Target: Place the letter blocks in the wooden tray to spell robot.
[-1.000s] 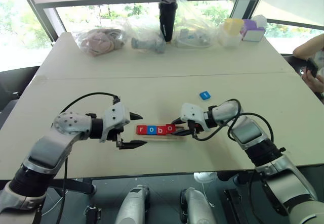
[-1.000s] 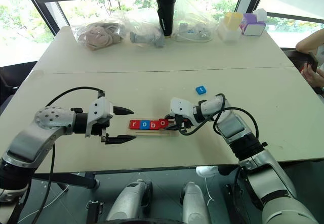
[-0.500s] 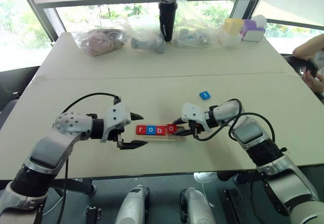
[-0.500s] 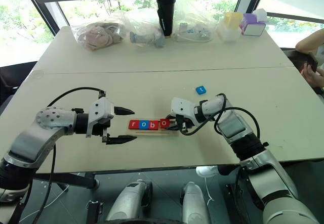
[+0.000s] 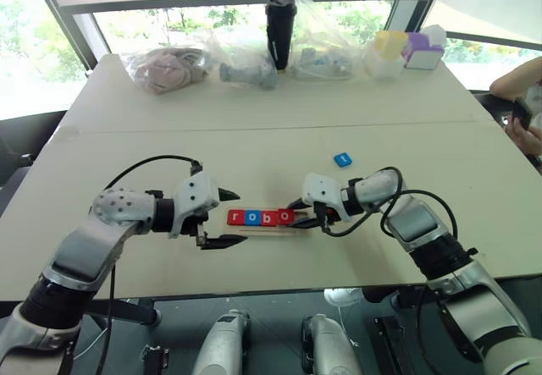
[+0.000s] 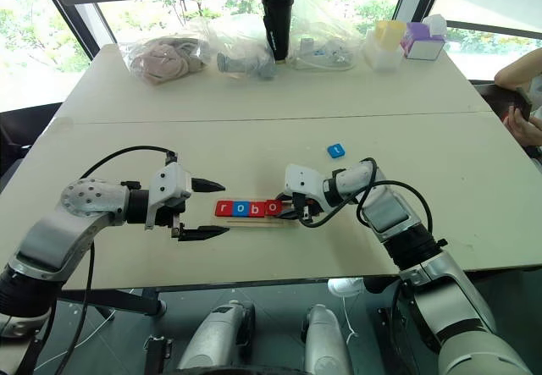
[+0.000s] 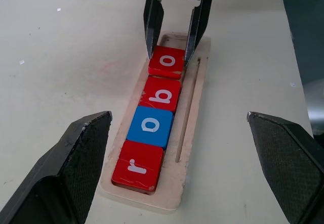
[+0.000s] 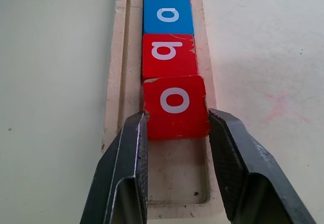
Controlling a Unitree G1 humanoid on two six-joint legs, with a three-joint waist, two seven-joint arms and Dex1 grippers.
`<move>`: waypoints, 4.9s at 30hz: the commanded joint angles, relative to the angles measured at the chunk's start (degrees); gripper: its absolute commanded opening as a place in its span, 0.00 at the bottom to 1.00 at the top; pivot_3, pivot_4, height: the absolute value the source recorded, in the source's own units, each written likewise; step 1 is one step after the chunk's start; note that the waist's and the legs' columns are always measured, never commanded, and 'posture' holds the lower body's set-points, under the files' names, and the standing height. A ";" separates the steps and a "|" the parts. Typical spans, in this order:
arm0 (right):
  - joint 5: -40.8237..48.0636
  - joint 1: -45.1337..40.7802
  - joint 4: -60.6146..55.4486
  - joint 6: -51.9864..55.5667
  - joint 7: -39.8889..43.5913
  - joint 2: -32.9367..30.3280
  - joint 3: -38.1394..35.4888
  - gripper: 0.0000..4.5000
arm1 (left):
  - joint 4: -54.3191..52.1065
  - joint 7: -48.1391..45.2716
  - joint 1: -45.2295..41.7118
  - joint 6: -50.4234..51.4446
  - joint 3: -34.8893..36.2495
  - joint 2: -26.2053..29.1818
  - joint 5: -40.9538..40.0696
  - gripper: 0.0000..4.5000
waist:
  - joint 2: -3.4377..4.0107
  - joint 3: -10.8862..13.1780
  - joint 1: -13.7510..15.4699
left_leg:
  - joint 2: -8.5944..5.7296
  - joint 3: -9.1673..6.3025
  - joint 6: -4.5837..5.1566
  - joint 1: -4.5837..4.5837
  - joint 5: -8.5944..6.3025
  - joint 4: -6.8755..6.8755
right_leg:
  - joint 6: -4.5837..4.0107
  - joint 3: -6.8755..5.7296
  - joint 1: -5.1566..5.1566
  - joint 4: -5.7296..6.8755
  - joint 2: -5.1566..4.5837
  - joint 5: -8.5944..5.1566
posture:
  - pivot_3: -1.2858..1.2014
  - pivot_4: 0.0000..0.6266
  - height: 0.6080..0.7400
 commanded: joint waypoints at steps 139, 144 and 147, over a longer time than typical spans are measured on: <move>12.81 14.56 -46.20 53.12 -43.88 9.29 -36.29 0.99 | -0.11 2.37 -3.06 2.36 2.39 -2.37 -4.03 1.00 | 0.23 -0.03 -1.33 | 0.42 0.24 -0.27 -0.11 -0.10 -0.14 | -0.23 -0.23 -0.12 -0.34 0.02 0.11 | 0.52 0.24 1.00; 15.81 23.81 -34.10 26.75 -16.82 -10.49 -33.19 0.99 | 0.55 -1.67 -3.81 0.10 1.57 0.12 -3.18 1.00 | 0.11 -0.09 -1.23 | 0.48 0.26 -0.19 -0.03 -0.11 -0.52 | -0.01 -0.32 0.10 -0.91 0.17 -0.01 | 0.52 0.24 1.00; 14.70 26.21 -26.52 17.19 -10.38 -14.88 -29.78 0.99 | 0.43 -3.17 -4.39 -0.14 2.10 1.07 -3.59 1.00 | 0.09 -0.06 -1.21 | 0.49 0.39 -0.11 -0.05 -0.20 -0.50 | -0.10 -0.29 0.08 -0.90 0.17 0.06 | 0.52 0.24 1.00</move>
